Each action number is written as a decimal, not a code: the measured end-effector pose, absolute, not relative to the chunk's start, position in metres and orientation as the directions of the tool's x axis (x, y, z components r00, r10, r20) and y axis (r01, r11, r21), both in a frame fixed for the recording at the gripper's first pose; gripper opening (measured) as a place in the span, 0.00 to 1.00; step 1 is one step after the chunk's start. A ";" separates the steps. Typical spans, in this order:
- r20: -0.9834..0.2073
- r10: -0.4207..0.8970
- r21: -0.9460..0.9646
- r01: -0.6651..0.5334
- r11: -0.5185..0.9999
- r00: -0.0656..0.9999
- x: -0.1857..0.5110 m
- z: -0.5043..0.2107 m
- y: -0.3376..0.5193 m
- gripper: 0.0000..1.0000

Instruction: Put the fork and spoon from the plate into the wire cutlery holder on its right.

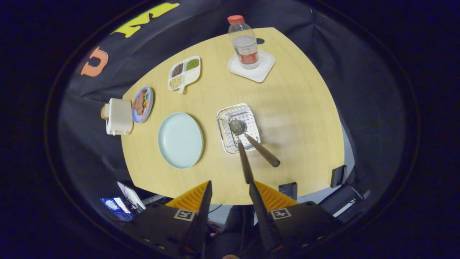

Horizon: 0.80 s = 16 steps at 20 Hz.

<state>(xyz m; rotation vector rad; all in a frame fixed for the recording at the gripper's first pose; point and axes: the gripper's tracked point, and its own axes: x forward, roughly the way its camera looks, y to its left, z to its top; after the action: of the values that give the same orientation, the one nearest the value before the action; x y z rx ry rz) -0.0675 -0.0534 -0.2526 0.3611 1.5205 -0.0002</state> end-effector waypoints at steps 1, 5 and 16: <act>-0.974 0.214 0.227 0.211 0.951 0.079 -0.064 -0.249 -0.053 0.75; -0.965 0.167 0.200 0.157 0.967 0.205 -0.043 -0.227 -0.051 0.95; -0.456 0.102 0.124 -0.051 0.991 0.884 0.011 -0.029 -0.040 0.97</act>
<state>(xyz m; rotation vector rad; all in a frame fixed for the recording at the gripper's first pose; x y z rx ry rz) 0.0108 -0.0398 -0.0288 0.1093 0.4796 0.0797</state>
